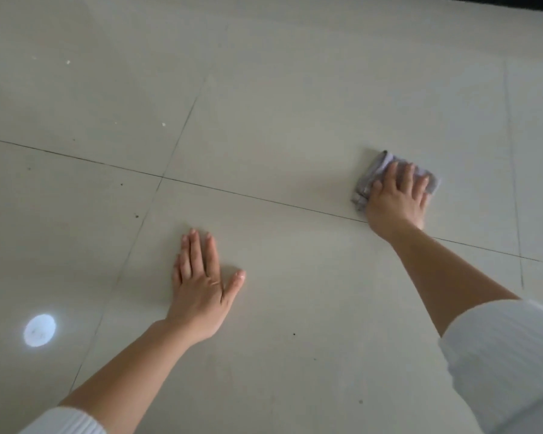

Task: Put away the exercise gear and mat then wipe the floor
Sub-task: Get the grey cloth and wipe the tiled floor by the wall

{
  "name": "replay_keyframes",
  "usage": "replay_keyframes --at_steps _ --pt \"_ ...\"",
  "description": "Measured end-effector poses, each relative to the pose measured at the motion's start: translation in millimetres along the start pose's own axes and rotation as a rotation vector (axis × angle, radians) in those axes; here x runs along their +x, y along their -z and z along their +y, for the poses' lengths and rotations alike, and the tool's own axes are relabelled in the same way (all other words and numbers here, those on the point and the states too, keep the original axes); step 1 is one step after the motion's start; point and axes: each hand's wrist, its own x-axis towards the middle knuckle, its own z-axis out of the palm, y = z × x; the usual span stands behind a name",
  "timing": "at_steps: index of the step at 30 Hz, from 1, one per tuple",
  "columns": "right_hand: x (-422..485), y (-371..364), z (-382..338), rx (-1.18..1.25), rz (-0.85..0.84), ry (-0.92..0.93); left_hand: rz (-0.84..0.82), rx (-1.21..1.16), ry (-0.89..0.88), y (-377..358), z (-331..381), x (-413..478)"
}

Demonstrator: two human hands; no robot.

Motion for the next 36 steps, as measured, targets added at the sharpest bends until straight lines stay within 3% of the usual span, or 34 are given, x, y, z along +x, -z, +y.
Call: replay_keyframes --at_steps 3,9,11,14,16,21,27,31,36 --pt "-25.3 -24.8 -59.4 -0.086 -0.037 0.331 0.021 -0.01 -0.023 -1.1 0.1 -0.8" --pt "-104.6 -54.5 -131.0 -0.385 -0.304 1.0 0.109 -0.242 -0.049 1.9 -12.2 -2.5" --pt "-114.8 -58.3 -118.1 -0.436 -0.333 1.122 0.178 -0.26 0.067 3.4 -14.2 -4.0" --pt "-104.8 -62.0 -86.0 -0.431 -0.206 1.209 0.223 -0.145 0.109 5.6 -22.0 -0.3" --pt "-88.1 -60.7 -67.0 -0.414 -0.104 1.115 0.245 -0.103 0.1 10.6 -28.7 9.6" --pt "-5.5 -34.2 -39.9 -0.304 -0.033 0.722 0.249 -0.045 -0.021 21.5 -23.1 48.7" --pt "72.8 12.0 -43.9 -0.147 -0.042 0.222 0.308 -0.043 -0.09 18.0 -22.3 70.8" --pt "97.0 13.6 -62.4 -0.12 -0.019 0.124 0.319 -0.046 -0.072 21.6 -19.8 71.8" --pt "112.0 6.7 -115.9 -0.12 -0.022 0.228 0.272 -0.034 -0.03 24.2 -16.3 72.2"
